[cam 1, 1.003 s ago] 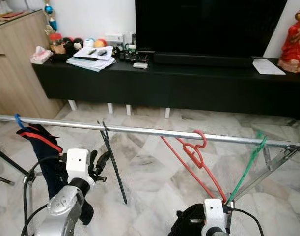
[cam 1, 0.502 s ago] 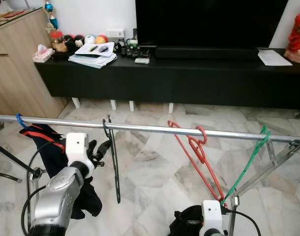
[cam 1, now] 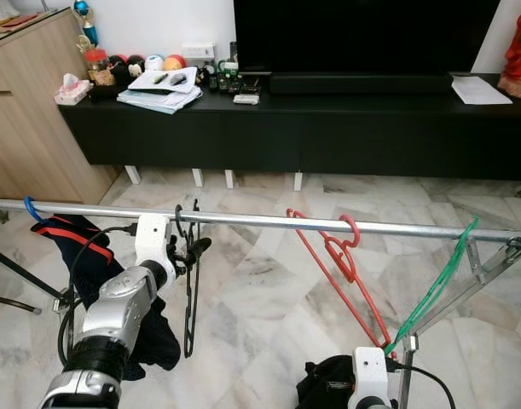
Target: Hang hanger
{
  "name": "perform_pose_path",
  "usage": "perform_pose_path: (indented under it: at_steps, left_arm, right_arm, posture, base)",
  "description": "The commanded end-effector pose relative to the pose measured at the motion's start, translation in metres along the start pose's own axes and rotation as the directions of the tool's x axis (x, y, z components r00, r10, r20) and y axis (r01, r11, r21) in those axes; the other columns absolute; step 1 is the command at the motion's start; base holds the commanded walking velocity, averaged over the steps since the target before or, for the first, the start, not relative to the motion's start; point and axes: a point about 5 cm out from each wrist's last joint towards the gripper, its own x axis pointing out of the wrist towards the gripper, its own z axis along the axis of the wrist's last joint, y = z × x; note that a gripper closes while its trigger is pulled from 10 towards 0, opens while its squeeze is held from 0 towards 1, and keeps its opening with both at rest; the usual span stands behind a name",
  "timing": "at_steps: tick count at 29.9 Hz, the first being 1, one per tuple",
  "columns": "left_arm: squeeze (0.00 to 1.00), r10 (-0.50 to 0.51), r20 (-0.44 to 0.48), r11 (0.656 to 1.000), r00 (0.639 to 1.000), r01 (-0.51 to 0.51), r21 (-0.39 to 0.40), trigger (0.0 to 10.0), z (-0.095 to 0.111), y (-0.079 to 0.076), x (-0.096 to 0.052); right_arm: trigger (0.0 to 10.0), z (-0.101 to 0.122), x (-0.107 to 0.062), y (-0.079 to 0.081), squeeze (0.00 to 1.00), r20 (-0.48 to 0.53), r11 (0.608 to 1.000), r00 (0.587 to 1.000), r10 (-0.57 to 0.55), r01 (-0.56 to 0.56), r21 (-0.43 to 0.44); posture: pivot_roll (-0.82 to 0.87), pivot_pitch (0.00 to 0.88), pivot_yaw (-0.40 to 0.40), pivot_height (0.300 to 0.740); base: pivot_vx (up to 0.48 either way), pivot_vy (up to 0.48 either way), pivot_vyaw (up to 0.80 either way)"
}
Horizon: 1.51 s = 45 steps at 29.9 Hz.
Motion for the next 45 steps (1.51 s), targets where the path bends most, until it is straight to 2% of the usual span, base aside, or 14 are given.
perform_pose_path:
  at_steps: [1, 9, 10, 11, 12, 18, 45]
  left_arm:
    - [0.0, 0.034, -0.017, 0.999, 0.999, -0.035, -0.003, 10.0, -0.004, 0.006, 0.001]
    - [0.0, 0.134, -0.033, 0.991, 0.99, -0.134, -0.026, 10.0, -0.004, 0.012, 0.008]
    - [0.0, 0.155, -0.038, 0.987, 0.987, -0.156, -0.032, 7.5, -0.005, 0.012, 0.009]
    - [0.0, 0.158, -0.039, 0.987, 0.987, -0.16, -0.032, 7.5, -0.005, 0.012, 0.009]
    - [0.0, 0.163, -0.041, 0.986, 0.986, -0.165, -0.03, 0.0, -0.005, 0.012, 0.009]
    - [0.0, 0.159, -0.031, 0.986, 0.987, -0.16, -0.048, 0.0, -0.006, 0.008, 0.012]
    - [0.0, 0.178, -0.019, 0.982, 0.984, -0.179, -0.064, 0.0, -0.011, 0.009, 0.012]
  right_arm:
    - [10.0, 0.0, 0.0, 0.002, 0.0, 0.01, 1.0, 1.0, 0.0, 0.0, 0.007]
    - [10.0, 0.0, 0.0, 0.003, 0.0, 0.018, 1.0, 1.0, -0.001, 0.001, 0.011]
    - [10.0, 0.0, -0.001, 0.003, 0.0, 0.018, 1.0, 1.0, -0.001, 0.001, 0.011]
    - [10.0, 0.0, -0.001, 0.003, 0.0, 0.019, 1.0, 1.0, -0.001, 0.001, 0.011]
    - [10.0, 0.0, -0.001, 0.003, 0.0, 0.019, 1.0, 1.0, -0.001, 0.001, 0.011]
    - [10.0, -0.001, -0.001, 0.004, 0.0, 0.024, 1.0, 1.0, 0.0, 0.0, 0.011]
    - [10.0, 0.004, 0.0, 0.008, 0.0, 0.042, 1.0, 0.999, 0.008, -0.008, -0.001]
  posture:
    - [0.06, 0.115, 0.088, 0.74]
    - [0.05, 0.126, 0.097, 0.74]
    - [0.05, 0.127, 0.098, 0.74]
    - [0.05, 0.127, 0.098, 0.74]
    - [0.05, 0.129, 0.099, 0.74]
    - [0.04, 0.134, 0.101, 0.74]
    - [0.05, 0.133, 0.098, 0.74]
  base:
    - [0.0, 0.0, 0.0]
    - [0.0, 0.0, 0.0]
    - [0.0, 0.0, 0.0]
    - [0.0, 0.0, 0.0]
    - [0.0, 0.0, 0.0]
    - [0.0, 0.0, 0.0]
    - [0.0, 0.0, 0.0]
